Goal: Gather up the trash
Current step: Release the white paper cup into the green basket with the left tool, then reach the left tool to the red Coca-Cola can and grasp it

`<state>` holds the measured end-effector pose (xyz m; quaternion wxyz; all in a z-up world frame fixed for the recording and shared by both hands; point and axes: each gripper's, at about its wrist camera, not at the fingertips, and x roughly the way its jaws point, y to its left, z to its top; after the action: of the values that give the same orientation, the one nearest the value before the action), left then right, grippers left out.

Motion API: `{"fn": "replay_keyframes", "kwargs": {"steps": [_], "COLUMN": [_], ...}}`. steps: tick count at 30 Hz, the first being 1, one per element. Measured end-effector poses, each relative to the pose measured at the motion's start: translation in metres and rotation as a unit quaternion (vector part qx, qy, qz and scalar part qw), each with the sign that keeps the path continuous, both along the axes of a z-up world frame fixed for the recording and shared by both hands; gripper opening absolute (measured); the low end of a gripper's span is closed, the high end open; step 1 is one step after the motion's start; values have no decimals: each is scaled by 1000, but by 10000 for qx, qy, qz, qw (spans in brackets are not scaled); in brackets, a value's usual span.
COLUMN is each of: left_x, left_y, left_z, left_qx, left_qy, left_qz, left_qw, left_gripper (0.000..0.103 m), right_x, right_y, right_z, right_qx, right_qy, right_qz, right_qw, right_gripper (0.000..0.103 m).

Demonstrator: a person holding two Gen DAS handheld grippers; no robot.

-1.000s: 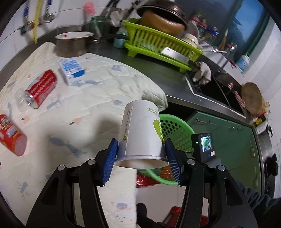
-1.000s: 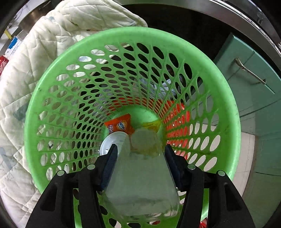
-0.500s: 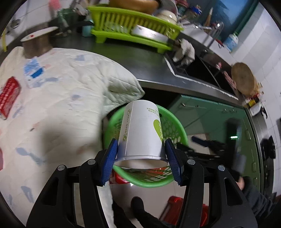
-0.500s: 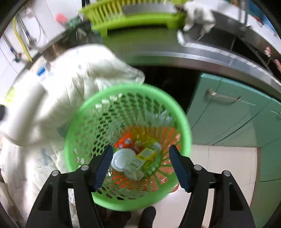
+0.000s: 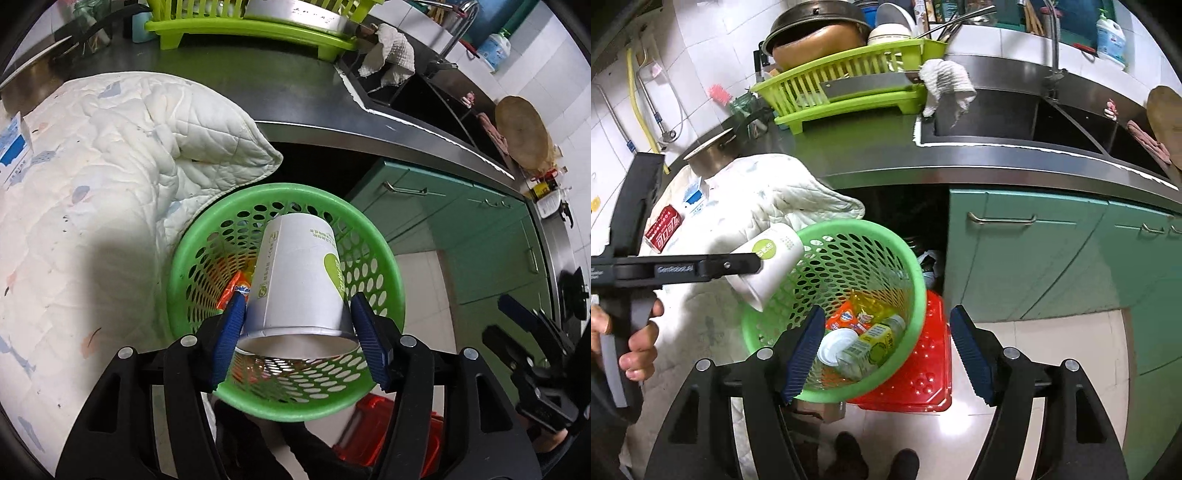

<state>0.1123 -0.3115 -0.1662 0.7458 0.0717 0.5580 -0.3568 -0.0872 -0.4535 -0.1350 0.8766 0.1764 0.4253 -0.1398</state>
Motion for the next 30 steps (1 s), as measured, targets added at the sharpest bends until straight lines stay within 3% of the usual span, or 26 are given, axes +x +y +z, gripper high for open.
{"fn": "replay_keyframes", "kwargs": {"steps": [9, 17, 24, 30], "left_x": [0, -2, 7, 24], "left_y": [-7, 21, 81, 151], "left_z": [5, 28, 55, 68], "left_qx": [-126, -201, -210, -125], "left_qy": [-16, -297, -656, -918], "left_qz": [46, 320, 981, 1694], "left_qw": [9999, 9988, 9928, 9812], "left_gripper": [63, 68, 69, 69], "right_x": [-2, 15, 47, 86], "right_y": [6, 20, 50, 83], "right_z": [9, 19, 28, 34], "right_qx": [-10, -50, -62, -95], "right_qy": [-158, -280, -426, -490], "right_qz": [98, 354, 834, 1334], "right_qw": [9998, 9990, 9956, 9898], "right_gripper": [67, 68, 68, 68]}}
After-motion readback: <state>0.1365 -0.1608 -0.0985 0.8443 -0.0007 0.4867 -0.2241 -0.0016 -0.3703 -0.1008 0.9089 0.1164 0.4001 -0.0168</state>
